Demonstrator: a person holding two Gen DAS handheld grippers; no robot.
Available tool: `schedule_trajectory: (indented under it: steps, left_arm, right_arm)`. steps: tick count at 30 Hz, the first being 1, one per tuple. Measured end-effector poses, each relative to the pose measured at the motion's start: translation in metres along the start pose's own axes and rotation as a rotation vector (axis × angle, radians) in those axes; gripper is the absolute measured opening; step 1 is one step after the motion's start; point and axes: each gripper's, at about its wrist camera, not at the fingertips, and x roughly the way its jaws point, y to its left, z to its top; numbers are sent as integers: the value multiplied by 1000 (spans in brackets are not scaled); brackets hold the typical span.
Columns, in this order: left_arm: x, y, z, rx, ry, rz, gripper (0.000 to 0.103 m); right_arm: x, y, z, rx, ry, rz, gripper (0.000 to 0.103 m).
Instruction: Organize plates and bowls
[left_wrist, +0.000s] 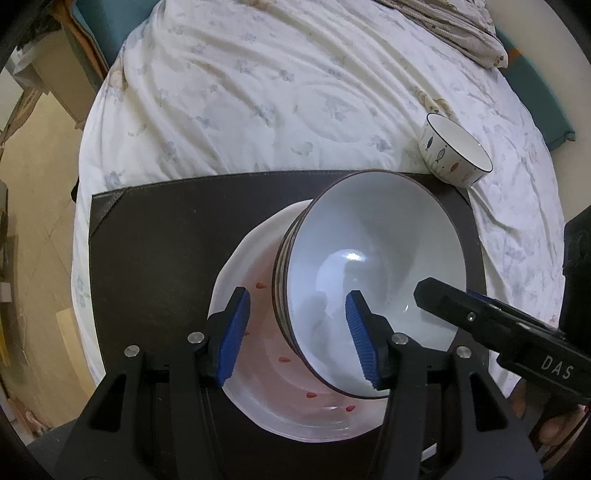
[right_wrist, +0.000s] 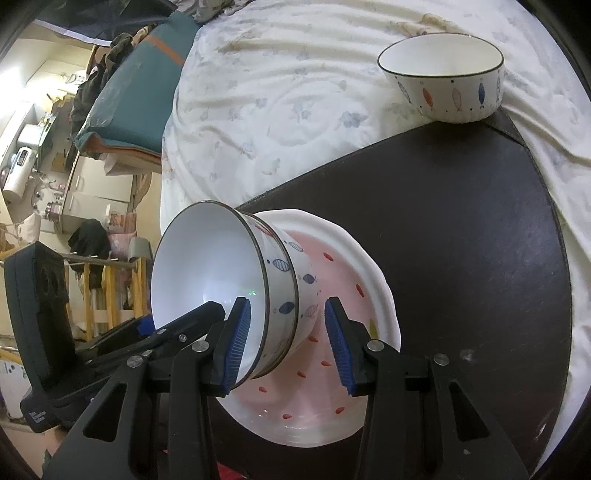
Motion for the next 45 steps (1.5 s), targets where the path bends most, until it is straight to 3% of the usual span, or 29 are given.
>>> schedule_trajectory:
  steps: [4, 8, 12, 17, 20, 32, 35, 41, 45]
  left_arm:
    - [-6, -5, 1, 32, -37, 15, 50]
    - [-22, -9, -3, 42, -80, -27, 50]
    - [-39, -14, -3, 47, -115, -15, 64]
    - [-50, -17, 4, 23, -116, 17, 70]
    - [-53, -23, 7, 14, -94, 17, 70]
    - [-65, -72, 35, 36, -125, 63, 70]
    - [-68, -83, 47, 36, -130, 40, 70]
    - [-67, -103, 74, 66, -181, 115, 70]
    - [-58, -113, 88, 77, -171, 112, 70]
  right_arm:
    - [-5, 0, 1, -10, -19, -3, 45]
    - [-11, -3, 2, 7, -37, -8, 48]
    - [-19, 1, 2, -8, -52, -10, 53]
    - [-39, 6, 6, -17, -103, 10, 55]
    - [-55, 6, 7, -18, -143, 16, 57]
    - [-114, -15, 16, 36, -267, 30, 60]
    - [-126, -23, 23, 50, -296, 17, 60]
    - [-144, -41, 39, 97, -342, 28, 60]
    - [-152, -55, 52, 114, -362, -3, 60]
